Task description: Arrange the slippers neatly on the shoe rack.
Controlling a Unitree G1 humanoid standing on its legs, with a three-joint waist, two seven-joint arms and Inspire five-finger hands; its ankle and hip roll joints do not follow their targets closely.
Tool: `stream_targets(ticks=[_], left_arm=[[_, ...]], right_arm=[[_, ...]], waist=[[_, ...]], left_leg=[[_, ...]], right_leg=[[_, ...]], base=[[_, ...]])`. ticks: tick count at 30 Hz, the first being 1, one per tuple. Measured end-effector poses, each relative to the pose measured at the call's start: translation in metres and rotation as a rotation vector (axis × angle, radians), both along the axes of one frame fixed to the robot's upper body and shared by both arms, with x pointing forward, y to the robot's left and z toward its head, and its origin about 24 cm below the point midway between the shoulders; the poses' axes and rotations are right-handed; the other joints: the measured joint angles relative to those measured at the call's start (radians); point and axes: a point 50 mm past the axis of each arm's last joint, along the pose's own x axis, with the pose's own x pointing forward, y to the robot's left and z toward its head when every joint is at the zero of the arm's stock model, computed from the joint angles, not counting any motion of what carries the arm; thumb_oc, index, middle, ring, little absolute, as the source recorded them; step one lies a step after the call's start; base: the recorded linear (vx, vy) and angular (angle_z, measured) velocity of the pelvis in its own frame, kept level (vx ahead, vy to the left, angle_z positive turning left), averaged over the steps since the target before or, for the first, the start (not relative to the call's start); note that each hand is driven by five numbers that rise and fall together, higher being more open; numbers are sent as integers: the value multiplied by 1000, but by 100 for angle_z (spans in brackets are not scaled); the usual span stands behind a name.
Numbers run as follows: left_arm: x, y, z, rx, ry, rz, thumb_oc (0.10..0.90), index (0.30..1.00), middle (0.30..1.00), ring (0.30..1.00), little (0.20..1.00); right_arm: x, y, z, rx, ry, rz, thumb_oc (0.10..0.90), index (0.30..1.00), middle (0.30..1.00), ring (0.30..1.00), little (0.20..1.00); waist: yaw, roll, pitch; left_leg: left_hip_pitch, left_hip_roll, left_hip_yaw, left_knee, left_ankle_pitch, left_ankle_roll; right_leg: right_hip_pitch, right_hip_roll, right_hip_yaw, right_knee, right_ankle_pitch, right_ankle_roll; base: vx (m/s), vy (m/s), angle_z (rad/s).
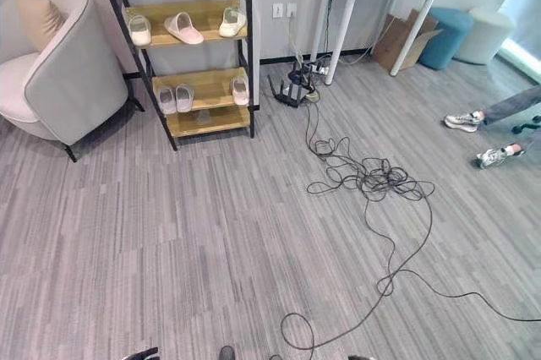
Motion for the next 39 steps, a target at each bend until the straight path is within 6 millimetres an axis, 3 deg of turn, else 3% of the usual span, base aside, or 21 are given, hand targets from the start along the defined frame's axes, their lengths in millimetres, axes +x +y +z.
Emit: stream_targets(ticks=[5, 8, 10, 13, 15, 16, 18, 21, 23, 24, 25, 26, 27, 28, 29, 30, 31, 33, 34, 36, 39], left_arm=[[5, -3, 0, 6, -7, -59, 800, 900, 900, 900, 900], [12, -7, 1, 1, -19, -92, 800, 900, 900, 900, 900], [20, -11, 1, 5, -22, -150, 800, 900, 900, 900, 900], [29, -17, 2, 5, -29, -199, 800, 900, 900, 900, 900], [33, -21, 2, 13, -32, -248, 800, 900, 900, 900, 900], [36, -22, 2, 19, -30, -269, 800, 900, 900, 900, 900], [40, -23, 3, 27, -24, -272, 800, 900, 900, 900, 900], [44, -24, 3, 35, -11, -304, 800, 900, 900, 900, 900], [36, -25, 1, 31, 3, -302, 800, 900, 900, 900, 900], [33, -26, 0, 24, 5, -296, 800, 900, 900, 900, 900], [37, -22, 2, 27, -25, -245, 800, 900, 900, 900, 900], [47, -16, 7, 47, -60, -251, 800, 900, 900, 900, 900], [60, -11, 12, 69, -91, -279, 800, 900, 900, 900, 900], [67, -5, 16, 90, -108, -290, 800, 900, 900, 900, 900], [71, -5, 18, 96, -122, -305, 800, 900, 900, 900, 900], [82, -7, 22, 97, -162, -315, 800, 900, 900, 900, 900], [90, -12, 24, 88, -185, -327, 800, 900, 900, 900, 900], [96, -33, 23, 29, -228, -336, 800, 900, 900, 900, 900], [97, -38, 23, 6, -237, -328, 800, 900, 900, 900, 900], [97, -49, 21, -26, -237, -349, 800, 900, 900, 900, 900], [95, -51, 19, -41, -224, -298, 800, 900, 900, 900, 900]], right_arm=[[-6, 7, -3, 30, 27, 20, 800, 900, 900, 900, 900], [1, 8, -2, 35, 18, 40, 800, 900, 900, 900, 900], [8, 6, -1, 30, 9, 43, 800, 900, 900, 900, 900], [8, 3, 0, 33, 12, 46, 800, 900, 900, 900, 900], [7, 5, 0, 43, 17, 46, 800, 900, 900, 900, 900], [10, 7, 0, 51, -2, 43, 800, 900, 900, 900, 900], [15, 13, -1, 68, -23, 58, 800, 900, 900, 900, 900], [-10, 24, -7, 110, 59, 38, 800, 900, 900, 900, 900], [-43, 32, -12, 139, 185, 6, 800, 900, 900, 900, 900], [-57, 33, -13, 147, 229, -11, 800, 900, 900, 900, 900], [-60, 37, -13, 157, 239, -19, 800, 900, 900, 900, 900], [-64, 38, -14, 159, 249, -14, 800, 900, 900, 900, 900], [-61, 36, -13, 153, 236, 3, 800, 900, 900, 900, 900], [-46, 33, -12, 141, 199, 22, 800, 900, 900, 900, 900], [-34, 29, -11, 122, 165, 48, 800, 900, 900, 900, 900], [-7, 24, -7, 96, 84, 63, 800, 900, 900, 900, 900], [10, 21, -4, 81, 45, 66, 800, 900, 900, 900, 900], [44, 14, 4, 52, -57, 49, 800, 900, 900, 900, 900], [50, 12, 7, 46, -84, 39, 800, 900, 900, 900, 900], [75, 7, 16, 35, -189, 34, 800, 900, 900, 900, 900], [98, 12, 24, 30, -248, 60, 800, 900, 900, 900, 900]], waist=[[1, 26, -10], [3, 25, -10], [-1, 38, -6], [-5, 48, 11], [-11, 40, 20], [-25, 46, 30], [-67, 55, 74], [-93, 50, 90], [-88, 38, 85], [-91, 41, 71], [-91, 26, 76], [-86, 15, 75], [-79, 17, 75], [-62, -7, 80], [-55, -8, 70], [-53, -21, 76], [-51, -30, 82], [-21, -42, 85], [-16, -42, 87], [9, -29, 83], [51, -3, 86]], left_leg=[[-30, -6, 0, 4, 9, 14], [-47, -7, 2, 5, 6, 21], [-65, 5, -5, 5, 0, 36], [-44, 10, -12, 15, -21, 55], [-29, -4, -22, 29, -41, 80], [-28, -5, -35, 31, -59, 85], [-8, -1, -58, 39, -66, 67], [1, -4, -114, 69, -111, 48], [37, 9, -151, 109, -174, 26], [54, 22, -167, 153, -201, -4], [-19, 19, -154, 353, -237, -58], [-123, 23, -128, 581, -238, -66], [-244, 61, -71, 859, -195, -51], [-302, 111, -3, 1006, -159, -32], [-327, 128, 12, 1069, -142, -30], [-370, 132, 9, 1092, -129, -44], [-398, 136, 15, 1069, -128, -44], [-431, 140, 62, 924, -125, -49], [-433, 137, 80, 852, -126, -49], [-405, 120, 146, 480, -89, -56], [-382, 75, 130, 105, 50, -56]], right_leg=[[-27, -4, 0, 2, 12, -5], [-59, -4, -1, 39, 2, 2], [-147, 4, -7, 188, -37, 35], [-313, -15, -11, 561, -100, 104], [-395, -42, -20, 721, -124, 98], [-424, -55, -59, 684, -149, 88], [-443, -55, -80, 455, -120, 81], [-430, -35, 2, 214, -34, 76], [-402, -18, 7, 293, -17, 30], [-357, 6, -4, 275, 22, 13], [-325, 7, -12, 274, 34, -20], [-303, -1, -44, 262, 48, -48], [-259, 15, -72, 241, 43, -52], [-224, 35, -62, 232, 26, -91], [-208, 42, -58, 231, 18, -108], [-175, 44, -62, 210, -2, -129], [-142, 47, -65, 186, -14, -139], [-74, 52, -66, 138, -27, -114], [-53, 56, -65, 119, -25, -106], [11, 72, -56, 46, -31, -72], [99, 103, -33, 8, -70, -47]], base=[[41, 40, 0], [28, 89, -4], [60, 100, -2], [245, 65, 6], [495, -46, 15], [437, -166, 19], [489, -237, 26], [362, -210, 59], [418, -232, 76], [455, -367, 80], [267, -377, 71], [261, -400, 64], [287, -365, 27], [333, -276, -2], [392, -193, -20], [441, -95, 2], [459, -13, 20], [522, 75, 12], [582, 126, 6], [620, 132, 0], [526, 130, -21]])
